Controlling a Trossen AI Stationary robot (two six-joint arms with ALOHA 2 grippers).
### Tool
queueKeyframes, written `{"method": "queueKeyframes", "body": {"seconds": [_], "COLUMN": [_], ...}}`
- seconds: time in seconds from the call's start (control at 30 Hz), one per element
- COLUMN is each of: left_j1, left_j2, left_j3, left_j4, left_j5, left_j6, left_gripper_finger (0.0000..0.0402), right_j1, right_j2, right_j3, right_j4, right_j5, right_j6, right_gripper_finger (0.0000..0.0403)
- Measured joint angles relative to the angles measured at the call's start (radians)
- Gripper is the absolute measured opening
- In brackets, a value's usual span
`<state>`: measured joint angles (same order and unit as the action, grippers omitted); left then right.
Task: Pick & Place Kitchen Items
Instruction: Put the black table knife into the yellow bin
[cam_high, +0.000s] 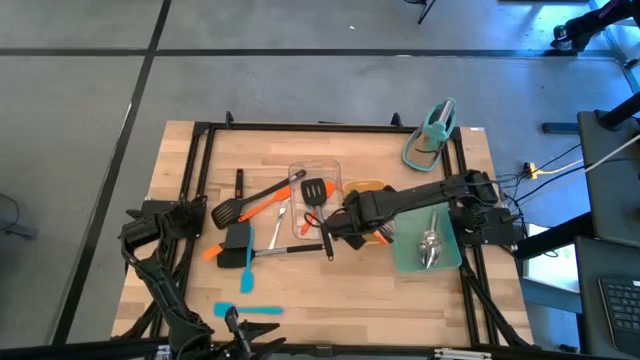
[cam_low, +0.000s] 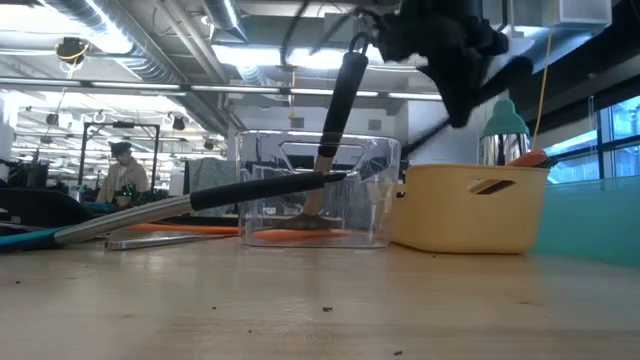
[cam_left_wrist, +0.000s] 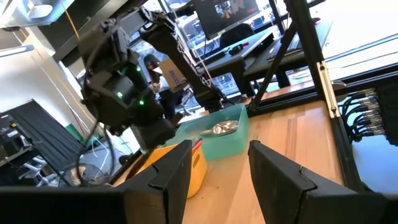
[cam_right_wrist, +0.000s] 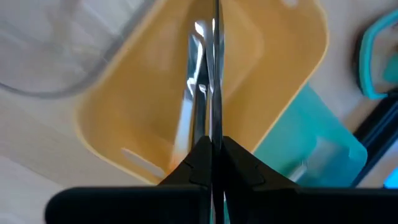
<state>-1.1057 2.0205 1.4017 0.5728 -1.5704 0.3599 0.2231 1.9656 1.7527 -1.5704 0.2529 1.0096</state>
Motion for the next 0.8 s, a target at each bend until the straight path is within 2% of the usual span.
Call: {"method": "queueKeyframes", "body": {"seconds": [0.4, 0.8], "left_j1": [-0.004, 0.002], "left_j2": [0.000, 0.000], "left_j3": [0.000, 0.000], "left_j4": [0.000, 0.000], "left_j5": [0.000, 0.000], "left_j6": [-0.006, -0.007], "left_gripper_finger": [0.0155, 0.0155], "right_j1": [-0.021, -0.013], "right_j2": [0.000, 0.001], "right_j3": [-0.147, -0.169], "right_j4": [0.000, 0.134], "right_j5": [-0.011, -0.011], "right_j6": [0.015, 0.026], "right_gripper_finger": [0.0016, 0.0016]}}
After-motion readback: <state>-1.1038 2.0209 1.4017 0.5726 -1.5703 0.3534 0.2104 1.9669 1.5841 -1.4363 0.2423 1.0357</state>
